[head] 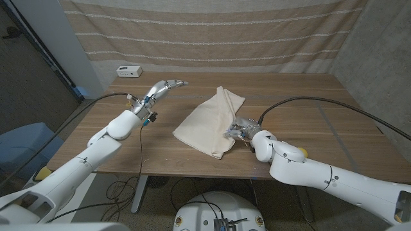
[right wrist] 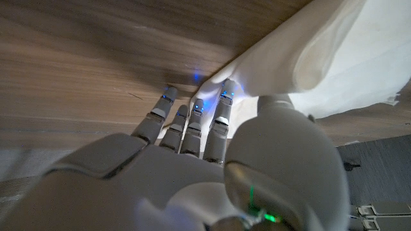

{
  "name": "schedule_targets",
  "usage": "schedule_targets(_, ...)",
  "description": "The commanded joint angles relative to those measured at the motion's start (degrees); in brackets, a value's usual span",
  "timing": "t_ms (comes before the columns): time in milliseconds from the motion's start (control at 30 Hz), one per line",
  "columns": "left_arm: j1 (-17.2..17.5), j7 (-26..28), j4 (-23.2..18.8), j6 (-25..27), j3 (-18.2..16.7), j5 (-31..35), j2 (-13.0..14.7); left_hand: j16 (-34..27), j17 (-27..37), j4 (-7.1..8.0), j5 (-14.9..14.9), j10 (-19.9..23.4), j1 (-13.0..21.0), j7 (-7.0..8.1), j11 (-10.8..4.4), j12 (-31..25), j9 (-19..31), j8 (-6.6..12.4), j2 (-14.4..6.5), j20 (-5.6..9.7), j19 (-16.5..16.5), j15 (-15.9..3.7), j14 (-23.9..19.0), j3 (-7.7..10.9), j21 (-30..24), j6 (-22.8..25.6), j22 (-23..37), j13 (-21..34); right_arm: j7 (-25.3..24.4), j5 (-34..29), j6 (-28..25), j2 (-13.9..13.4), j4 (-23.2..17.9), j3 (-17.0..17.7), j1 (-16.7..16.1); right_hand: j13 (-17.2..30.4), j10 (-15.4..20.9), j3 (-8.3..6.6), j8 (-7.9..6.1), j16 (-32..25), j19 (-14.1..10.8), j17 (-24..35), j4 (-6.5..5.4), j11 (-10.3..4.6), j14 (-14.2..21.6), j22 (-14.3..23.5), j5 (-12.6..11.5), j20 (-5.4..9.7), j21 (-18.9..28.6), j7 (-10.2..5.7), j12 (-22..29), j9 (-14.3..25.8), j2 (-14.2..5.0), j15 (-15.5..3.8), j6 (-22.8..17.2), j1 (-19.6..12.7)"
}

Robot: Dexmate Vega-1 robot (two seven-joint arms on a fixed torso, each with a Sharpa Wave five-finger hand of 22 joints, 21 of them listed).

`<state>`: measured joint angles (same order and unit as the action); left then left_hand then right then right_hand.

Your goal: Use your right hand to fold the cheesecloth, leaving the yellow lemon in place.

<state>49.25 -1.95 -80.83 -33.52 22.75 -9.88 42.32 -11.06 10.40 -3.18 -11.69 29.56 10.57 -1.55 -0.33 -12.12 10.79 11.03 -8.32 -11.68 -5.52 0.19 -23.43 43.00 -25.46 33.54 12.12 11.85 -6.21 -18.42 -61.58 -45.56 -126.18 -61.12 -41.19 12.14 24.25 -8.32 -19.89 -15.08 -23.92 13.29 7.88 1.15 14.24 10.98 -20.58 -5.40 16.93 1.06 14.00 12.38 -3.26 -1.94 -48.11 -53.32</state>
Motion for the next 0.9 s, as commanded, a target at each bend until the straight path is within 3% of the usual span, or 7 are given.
schedule_targets(33, -1.3, -0.9, 1.2, -0.3, 0.8, -0.3, -0.5, -0.3, 0.2, -0.26, 0.0, -0.2, 0.6, -0.08, -0.01, -0.1, 0.1, -0.02, -0.2, -0.33, -0.1, 0.35, -0.2, 0.09, -0.5, 0.2, 0.2, 0.1, -4.5, -10.7, -5.6, 1.6, 2.1, -6.2, 1.4, 0.3, 5.7, -2.53, -4.07, -1.3, -3.4, 0.1, 1.49, -1.86, 5.5, 0.1, 0.0, 2.08, 1.2, 0.00, 1.5, 1.2, -1.50, -3.10, -6.6, -5.1)
schedule_targets(167, -1.5, -1.0, 1.5, -0.3, 0.9, -0.4, -0.5, -0.4, 0.2, -0.21, 0.1, -0.2, 0.5, -0.08, 0.02, -0.1, 0.1, -0.05, -0.1, -0.36, -0.1, 0.34, -0.2, 0.04, -0.5, 0.1, 0.2, 0.1, -6.6, -13.4, -5.0, 2.4, 4.0, -6.7, 0.7, 0.4, 9.9, -4.87, -6.95, -1.3, -3.3, 0.1, 1.76, -4.89, 8.3, 0.1, 0.9, 2.64, 1.2, 0.02, 2.3, 0.7, -2.96, -5.06, -12.6, -8.7)
schedule_targets(333, -1.7, -1.1, 1.8, -0.1, 1.0, -0.5, -0.6, -0.4, 0.2, -0.13, 0.1, -0.3, 0.4, -0.07, -0.08, -0.1, 0.1, -0.04, 0.0, -0.30, -0.1, 0.35, -0.2, -0.03, -0.5, 0.1, 0.2, 0.1, -12.6, -15.2, -1.7, 3.5, 5.7, -3.5, -3.3, 0.4, 12.8, -6.25, -7.43, -1.4, -3.4, 0.3, 1.43, -5.70, 10.0, 0.1, 1.5, 3.74, 1.2, 1.60, 2.9, 0.5, -4.12, -6.99, -13.2, -10.1)
schedule_targets(433, -1.8, -1.0, 1.8, 0.1, 1.1, -0.4, -0.6, -0.3, 0.2, -0.01, 0.1, -0.3, 0.3, -0.09, -0.13, -0.1, 0.1, -0.06, -0.1, -0.39, 0.0, 0.38, -0.2, -0.04, -0.5, 0.1, 0.2, 0.1, -17.5, -11.6, 3.9, 3.8, 5.1, 3.1, -8.4, 0.6, 13.4, -6.63, -7.69, -1.2, -3.0, 0.4, 1.28, -5.66, 9.9, 0.1, 1.7, 4.19, 1.0, 2.30, 3.1, 0.9, -4.46, -7.14, -12.9, -10.4)
schedule_targets(533, -1.9, -1.0, 1.9, 0.3, 1.2, -0.3, -0.7, -0.3, 0.2, -0.03, 0.1, -0.3, 0.3, -0.05, 0.06, -0.1, 0.1, -0.06, -0.1, -0.40, 0.0, 0.39, -0.2, 0.00, -0.5, 0.1, 0.2, 0.1, -23.4, -3.1, 14.7, 4.5, 4.0, 13.3, -15.7, 0.8, 13.6, -7.14, -8.40, -0.9, -2.9, 0.4, 1.54, -5.11, 10.1, 0.0, 1.9, 3.85, 0.9, 3.12, 3.2, 1.4, -4.30, -6.80, -13.4, -11.0)
schedule_targets(633, -2.2, -1.0, 2.1, 0.2, 1.4, -0.1, -0.8, -0.3, 0.2, -0.01, 0.1, -0.3, 0.3, -0.08, -0.06, -0.1, 0.1, -0.06, -0.1, -0.41, 0.0, 0.38, -0.2, 0.05, -0.5, 0.1, 0.2, 0.1, -25.7, 3.6, 24.0, 5.0, 3.5, 20.0, -20.2, 1.0, 14.8, -7.78, -9.31, -0.8, -2.8, 0.3, 1.75, -4.11, 11.0, -0.1, 2.6, 3.32, 0.8, 4.04, 3.6, 2.0, -3.85, -6.21, -14.1, -11.6)
schedule_targets(900, -2.7, -1.2, 2.4, -0.4, 1.6, -0.1, -1.1, -0.3, 0.1, -0.01, 0.1, -0.3, 0.3, -0.02, -0.03, -0.1, 0.1, -0.05, -0.1, -0.42, 0.0, 0.44, -0.2, 0.11, -0.6, 0.1, 0.2, 0.1, -23.6, 14.3, 39.1, 5.5, 3.3, 27.8, -24.8, 1.4, 16.1, -8.75, -10.02, -0.8, -2.9, 0.5, 1.58, -3.59, 12.6, -0.1, 3.7, 3.03, 0.8, 5.02, 4.2, 2.7, -3.81, -6.11, -13.9, -12.0)
